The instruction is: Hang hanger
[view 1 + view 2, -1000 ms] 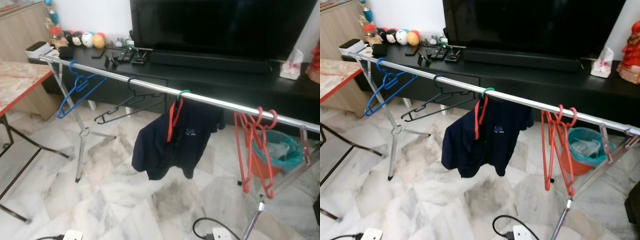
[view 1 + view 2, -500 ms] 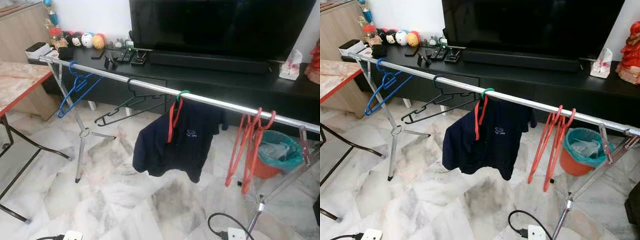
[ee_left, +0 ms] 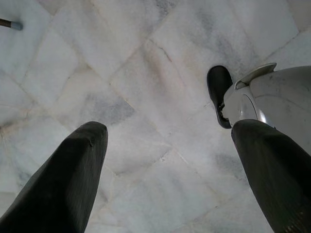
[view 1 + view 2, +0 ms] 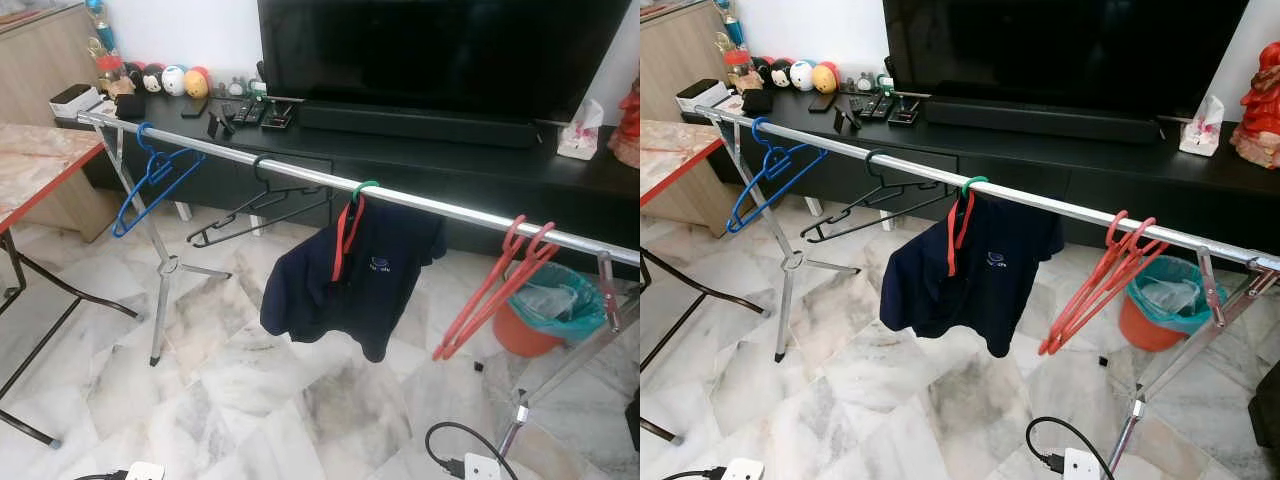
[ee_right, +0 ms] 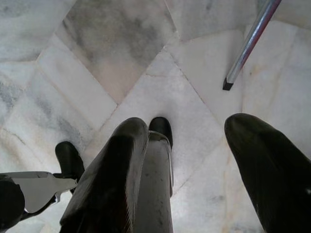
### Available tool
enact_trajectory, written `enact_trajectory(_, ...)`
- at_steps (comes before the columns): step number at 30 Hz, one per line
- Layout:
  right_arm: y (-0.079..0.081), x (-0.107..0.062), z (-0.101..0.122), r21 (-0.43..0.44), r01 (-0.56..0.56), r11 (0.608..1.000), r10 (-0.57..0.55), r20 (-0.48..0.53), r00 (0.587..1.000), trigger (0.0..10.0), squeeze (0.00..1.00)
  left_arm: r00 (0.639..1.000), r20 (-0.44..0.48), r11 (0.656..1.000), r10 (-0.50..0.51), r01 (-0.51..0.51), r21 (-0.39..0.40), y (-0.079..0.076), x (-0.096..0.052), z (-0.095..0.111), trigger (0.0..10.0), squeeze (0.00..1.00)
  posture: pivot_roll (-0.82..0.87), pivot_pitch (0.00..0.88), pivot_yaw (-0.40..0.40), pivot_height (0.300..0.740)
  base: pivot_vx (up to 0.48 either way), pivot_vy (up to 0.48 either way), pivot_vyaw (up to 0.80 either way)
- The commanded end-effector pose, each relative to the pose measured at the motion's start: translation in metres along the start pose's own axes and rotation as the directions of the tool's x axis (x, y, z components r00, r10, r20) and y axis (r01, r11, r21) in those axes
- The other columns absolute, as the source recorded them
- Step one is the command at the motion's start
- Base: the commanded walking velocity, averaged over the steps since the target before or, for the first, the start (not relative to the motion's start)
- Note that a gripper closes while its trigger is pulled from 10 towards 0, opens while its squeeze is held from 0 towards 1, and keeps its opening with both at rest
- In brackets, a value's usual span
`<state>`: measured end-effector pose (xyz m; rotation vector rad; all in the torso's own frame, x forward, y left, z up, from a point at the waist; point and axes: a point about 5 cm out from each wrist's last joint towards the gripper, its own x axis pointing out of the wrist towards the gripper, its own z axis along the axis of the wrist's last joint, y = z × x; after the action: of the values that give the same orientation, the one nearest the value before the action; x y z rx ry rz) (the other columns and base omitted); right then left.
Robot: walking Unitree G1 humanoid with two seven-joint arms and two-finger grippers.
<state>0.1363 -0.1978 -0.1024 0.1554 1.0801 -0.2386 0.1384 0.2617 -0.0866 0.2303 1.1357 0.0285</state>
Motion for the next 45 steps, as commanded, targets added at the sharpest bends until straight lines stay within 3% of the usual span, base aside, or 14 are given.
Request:
enact_trajectory(1,-0.0023,-0.0006,-0.0029,-0.004,0.004,1.0,-0.004,-0.004,1.0,10.0,0.0,1.0,-0.014,1.0,-0.002,0.002,0.026,0.0008,-0.0006,-0.0039,10.0,0.0,0.02,0.0,0.013,0.74,0.0,0.0,0.0)
enact_trajectory(18,-0.0046,-0.0011,-0.0053,-0.016,0.007,1.0,-0.008,-0.006,1.0,10.0,0.0,1.0,-0.015,1.0,-0.022,0.022,0.02,-0.0031,-0.0006,-0.0065,10.0,0.0,0.02,0.0,0.008,0.74,0.0,0.0,0.0)
enact_trajectory(38,-0.0036,-0.0004,-0.001,0.002,0.022,1.0,-0.022,0.005,1.0,10.0,0.0,1.0,-0.005,1.0,-0.023,0.023,-0.002,-0.0028,-0.0003,-0.0042,10.0,0.0,0.03,0.0,0.009,0.74,-0.312,0.0,0.0)
enact_trajectory(45,-0.0049,-0.0003,-0.0001,-0.016,0.019,1.0,-0.019,0.0,1.0,10.0,0.0,1.0,-0.014,1.0,-0.008,0.008,0.006,-0.0025,-0.0002,-0.0045,10.0,0.0,0.04,0.0,0.004,0.74,-0.141,0.0,-0.72)
